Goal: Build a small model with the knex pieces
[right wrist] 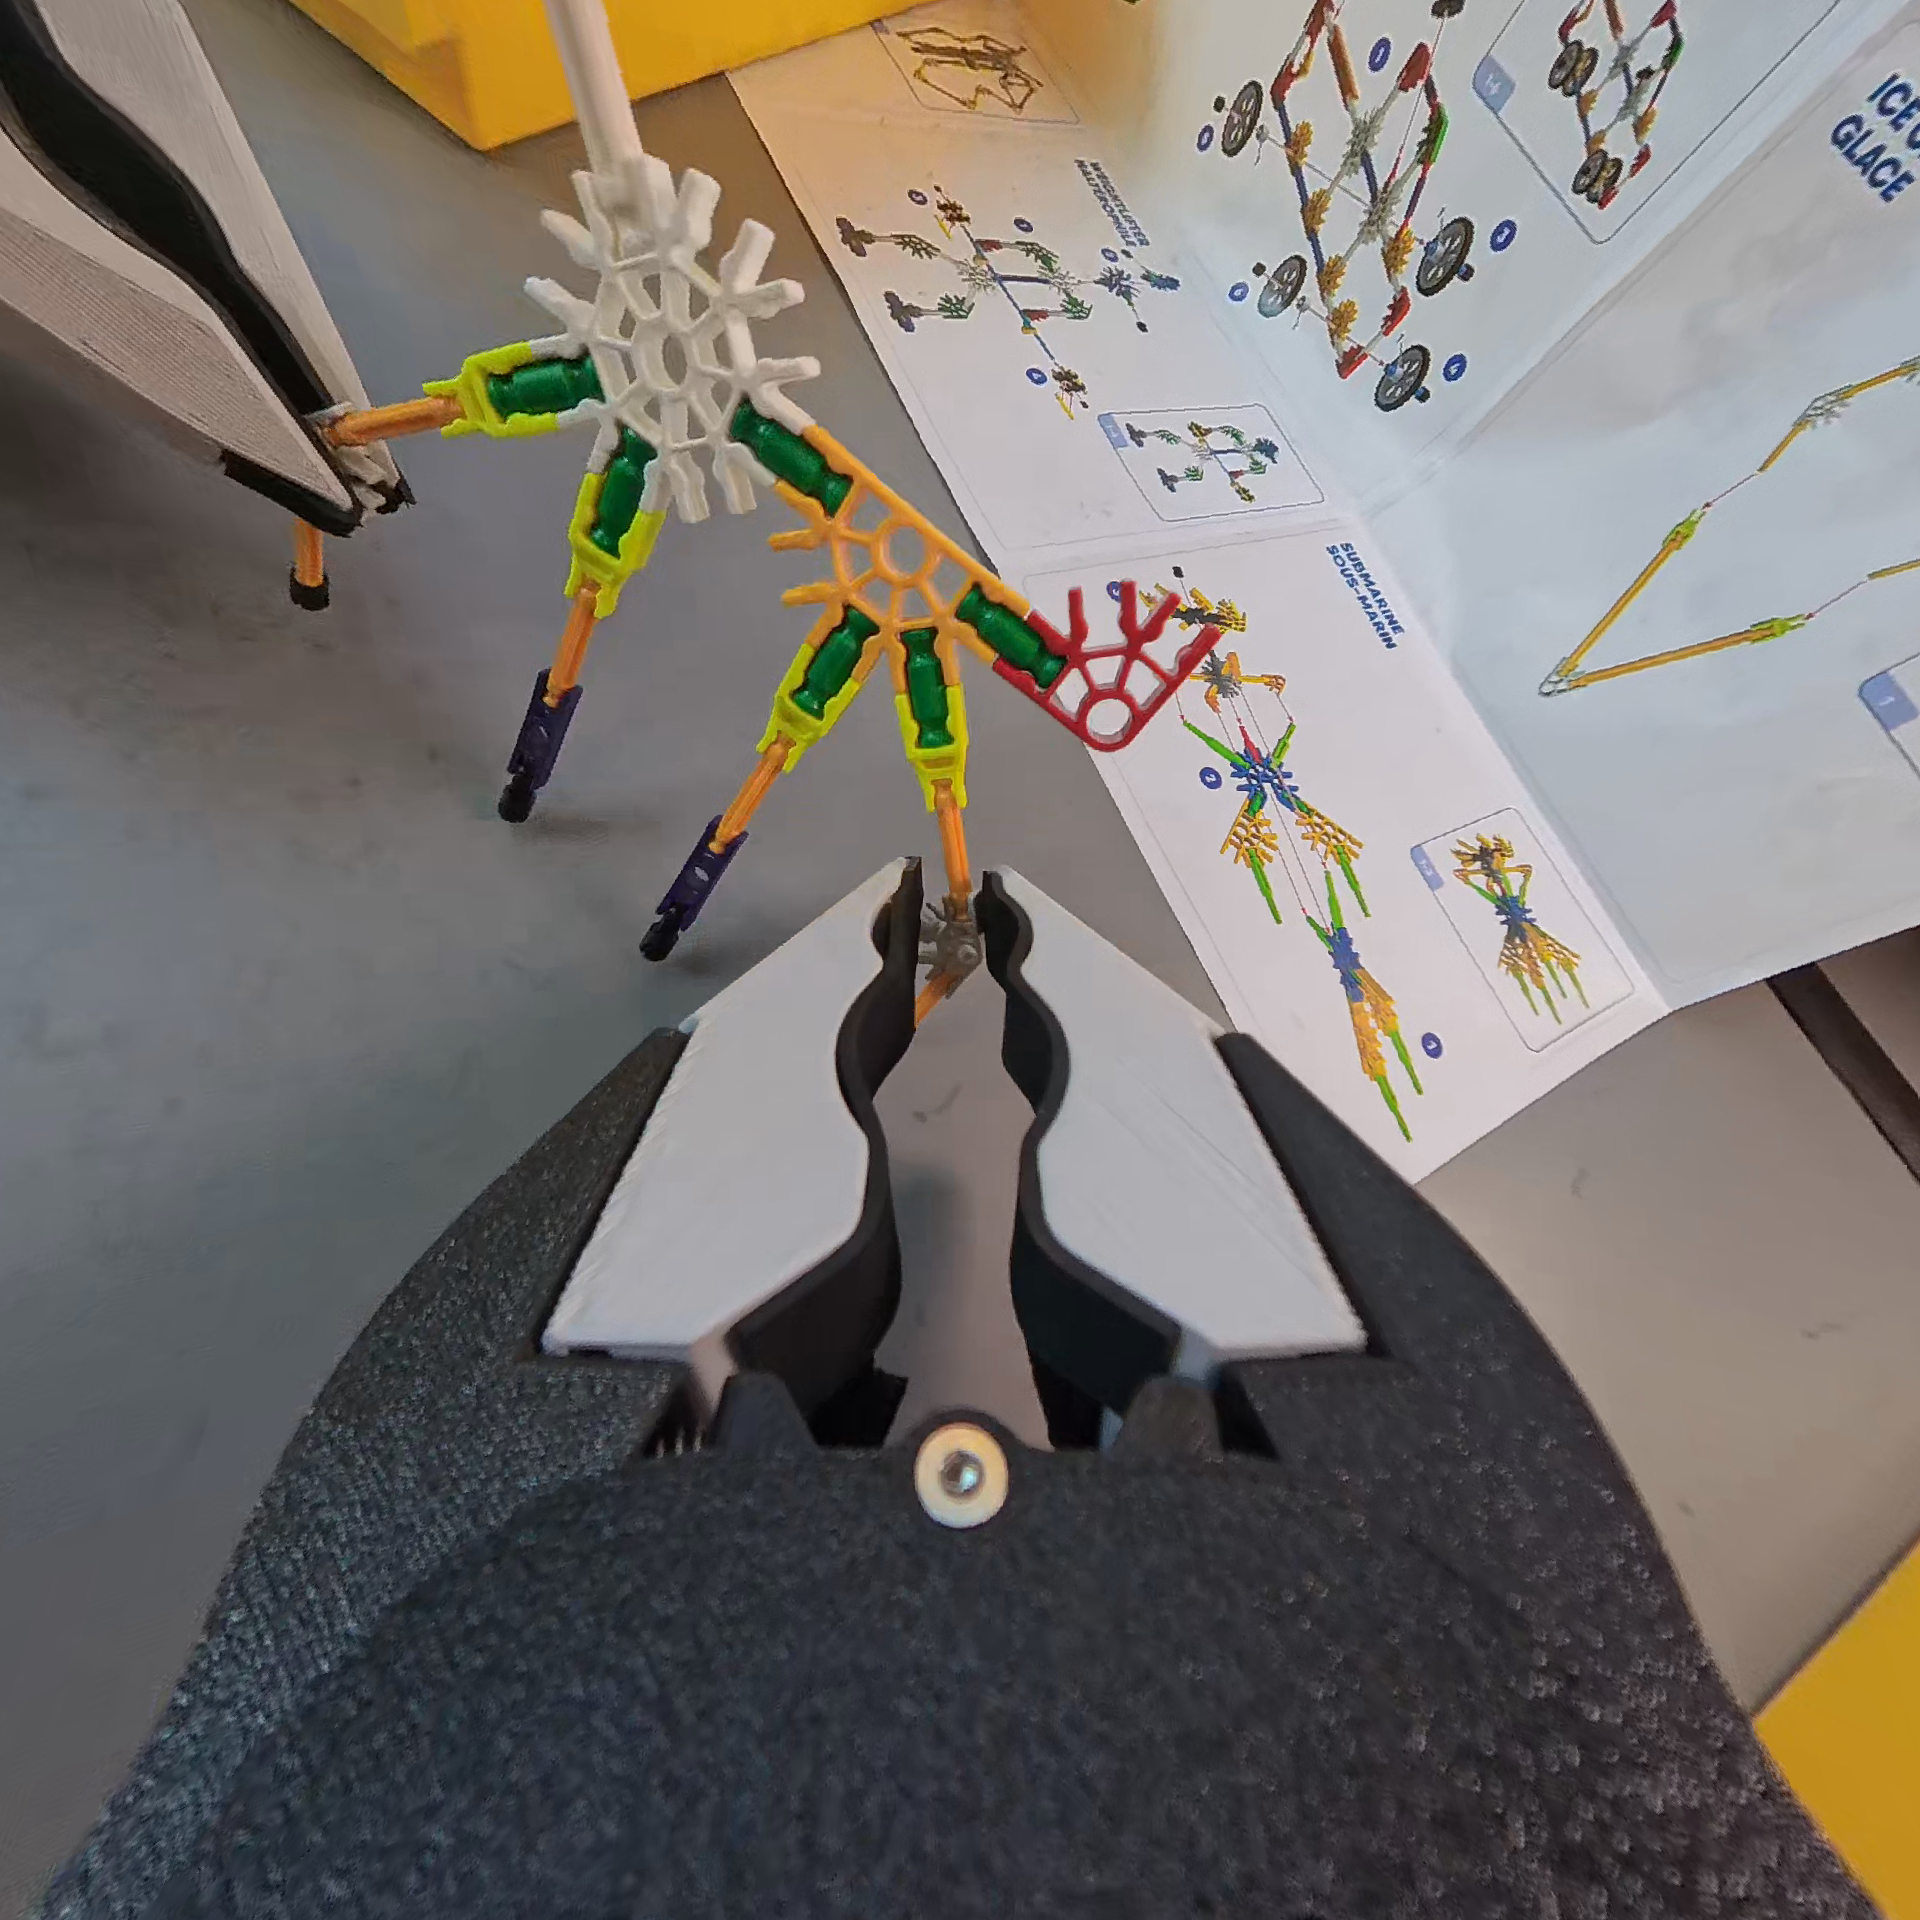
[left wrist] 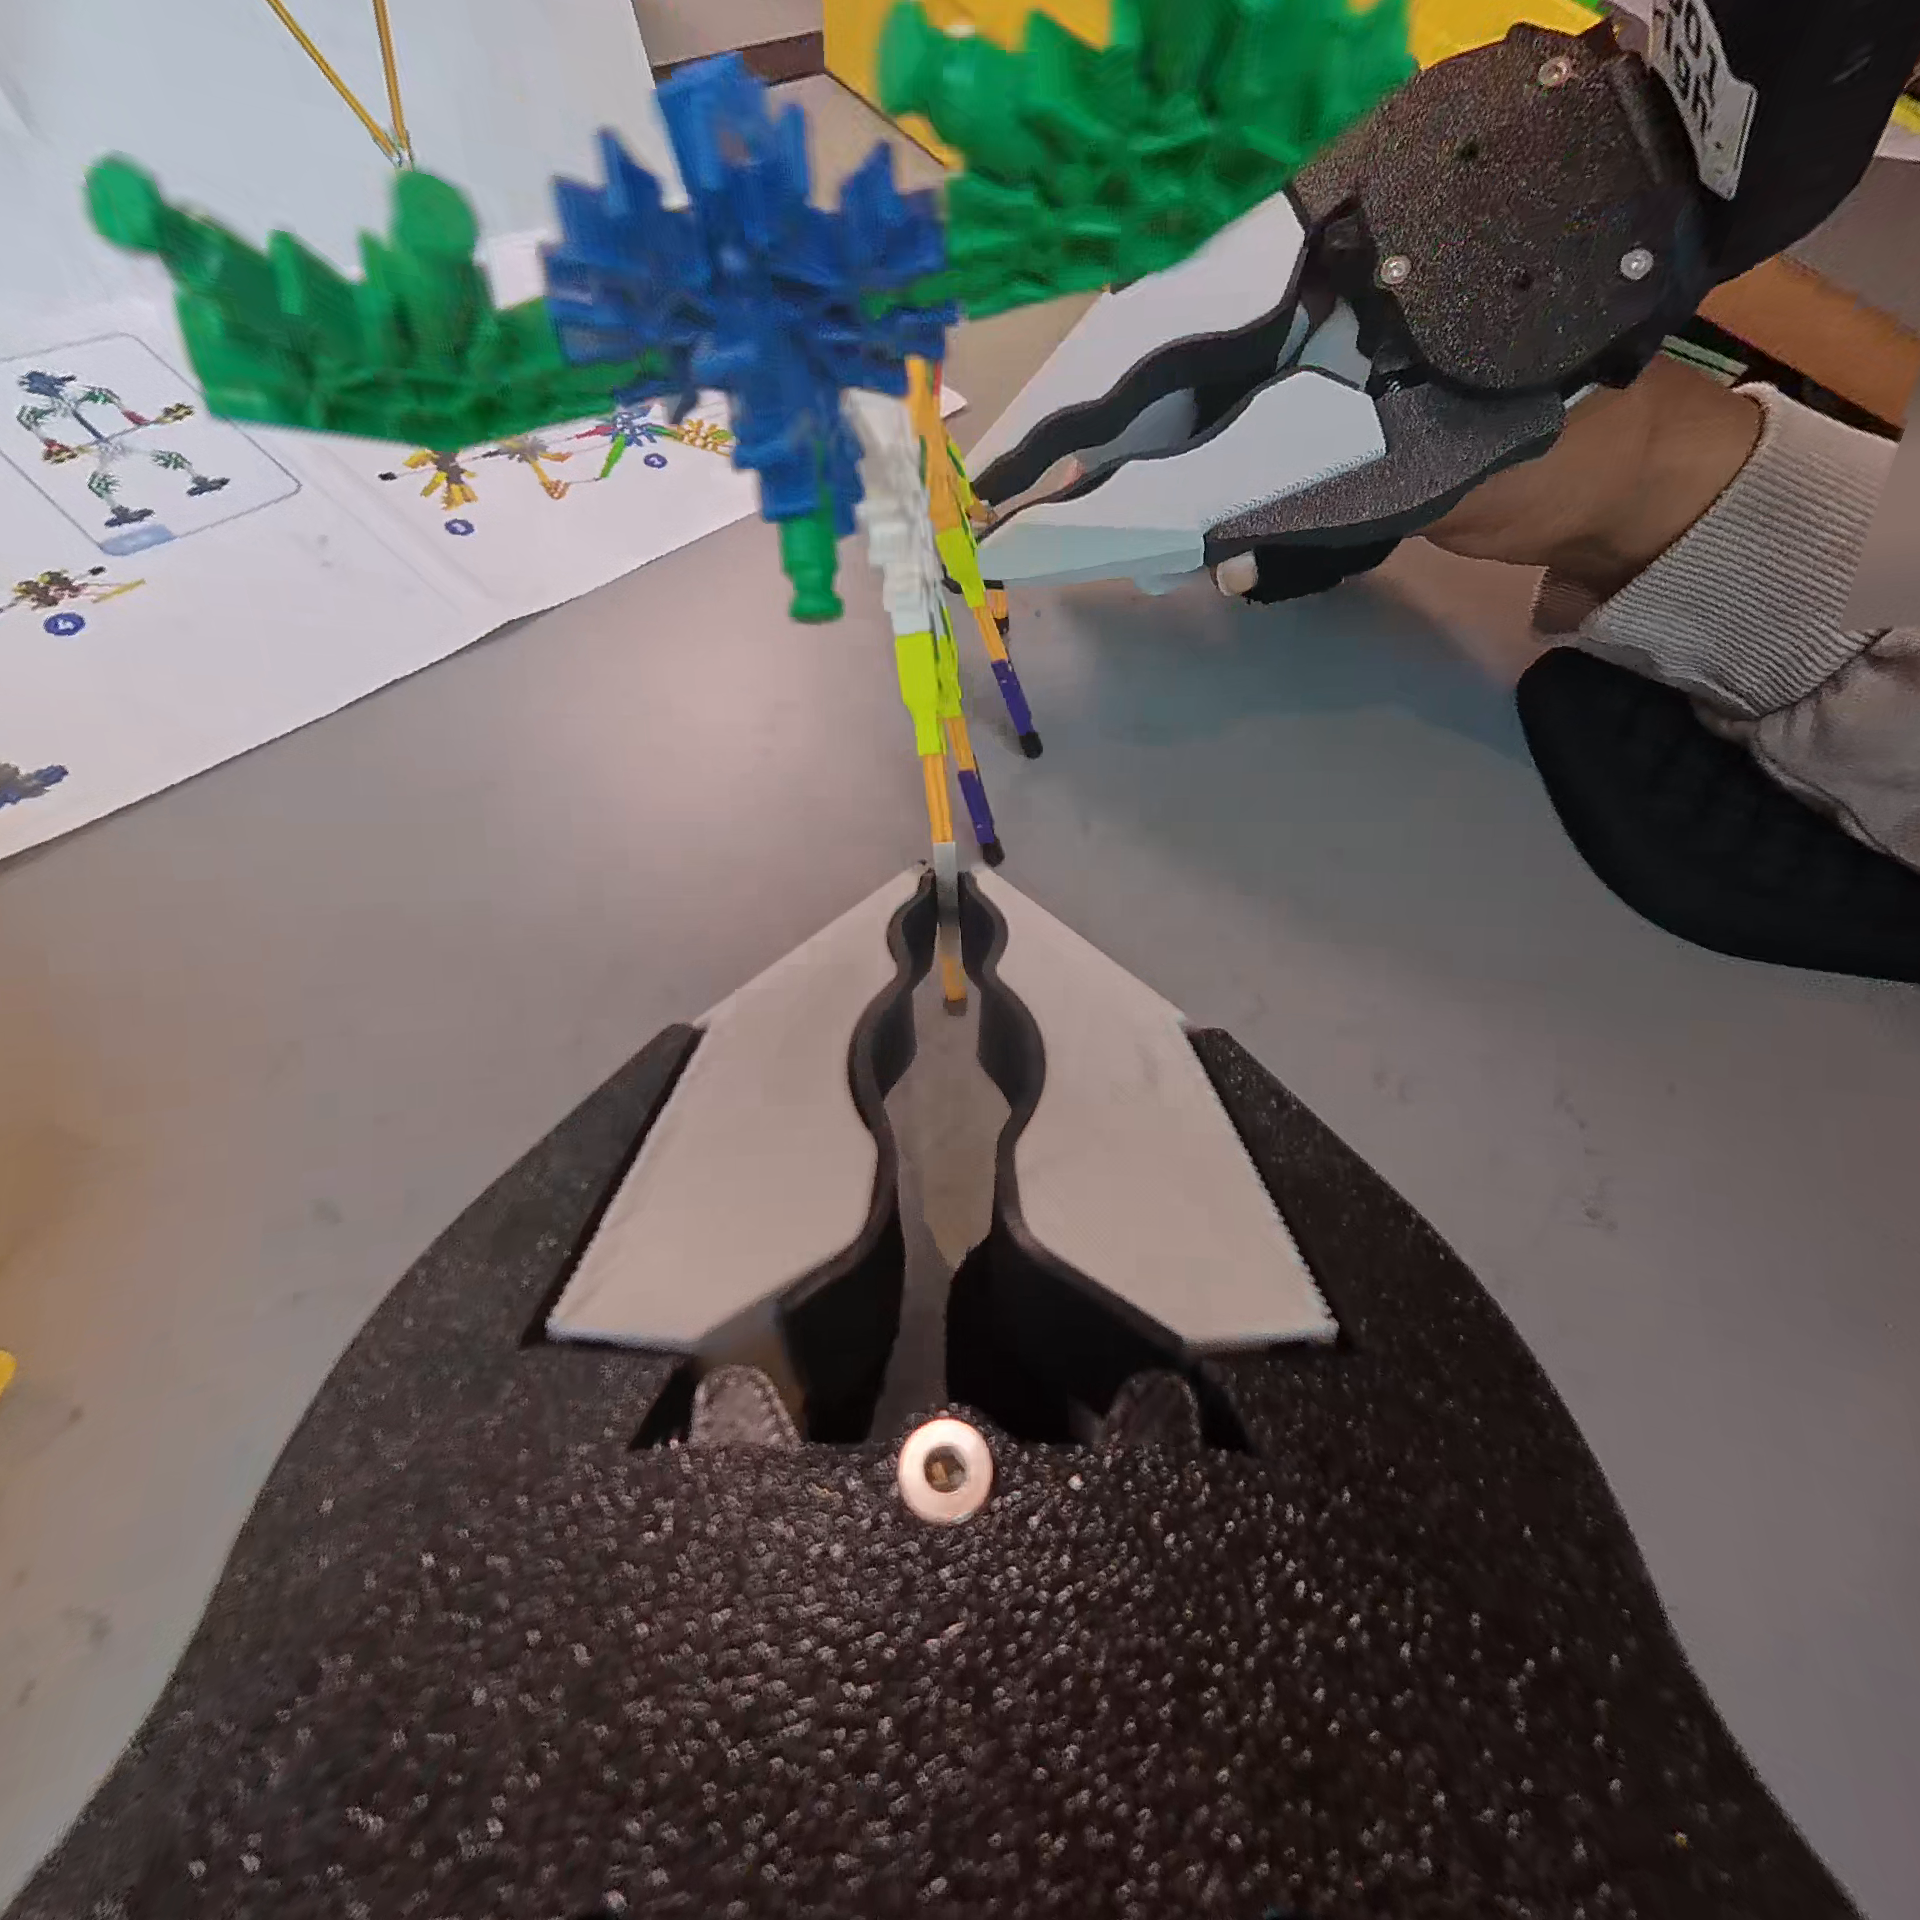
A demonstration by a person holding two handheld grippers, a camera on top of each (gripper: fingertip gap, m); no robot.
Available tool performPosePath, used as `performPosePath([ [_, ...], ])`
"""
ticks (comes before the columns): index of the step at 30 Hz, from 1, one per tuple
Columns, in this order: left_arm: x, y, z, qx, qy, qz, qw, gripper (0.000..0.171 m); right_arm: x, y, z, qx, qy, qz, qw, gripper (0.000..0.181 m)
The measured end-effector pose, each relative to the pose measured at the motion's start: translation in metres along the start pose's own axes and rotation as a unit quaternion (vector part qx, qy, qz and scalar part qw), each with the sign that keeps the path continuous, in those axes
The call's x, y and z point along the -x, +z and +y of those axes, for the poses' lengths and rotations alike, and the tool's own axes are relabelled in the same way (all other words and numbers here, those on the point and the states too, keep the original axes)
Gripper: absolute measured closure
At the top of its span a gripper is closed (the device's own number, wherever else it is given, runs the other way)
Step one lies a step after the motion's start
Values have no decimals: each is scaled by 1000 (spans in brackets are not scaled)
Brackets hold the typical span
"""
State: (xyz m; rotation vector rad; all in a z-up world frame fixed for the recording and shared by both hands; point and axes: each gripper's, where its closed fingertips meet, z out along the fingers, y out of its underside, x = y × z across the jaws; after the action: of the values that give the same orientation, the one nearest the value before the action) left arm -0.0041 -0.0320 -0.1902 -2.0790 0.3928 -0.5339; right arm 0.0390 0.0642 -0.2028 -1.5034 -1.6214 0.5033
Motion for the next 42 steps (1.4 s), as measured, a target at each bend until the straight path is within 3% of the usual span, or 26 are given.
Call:
performPosePath([
  [16, 2, -16, -26, -70, 69, -35, 994, 169, -5, -4, -19, -53, -85, 92, 991, 172],
  [23, -4, -27, -32, -87, 122, -16, 989, 169, 16, -17, -28, -99, -67, -2, 993, 168],
  [30, -1, -28, -27, -77, 89, 23, 993, 168, 23, -24, -25, -105, -64, -38, 992, 175],
  [36, -7, -30, -28, -86, -14, 84, 993, 169, 17, -22, -30, -106, -120, 36, 986, 176],
  [42, -6, -28, -24, -76, -32, 93, 992, 168, 15, -23, -31, -107, -124, 51, 985, 176],
])
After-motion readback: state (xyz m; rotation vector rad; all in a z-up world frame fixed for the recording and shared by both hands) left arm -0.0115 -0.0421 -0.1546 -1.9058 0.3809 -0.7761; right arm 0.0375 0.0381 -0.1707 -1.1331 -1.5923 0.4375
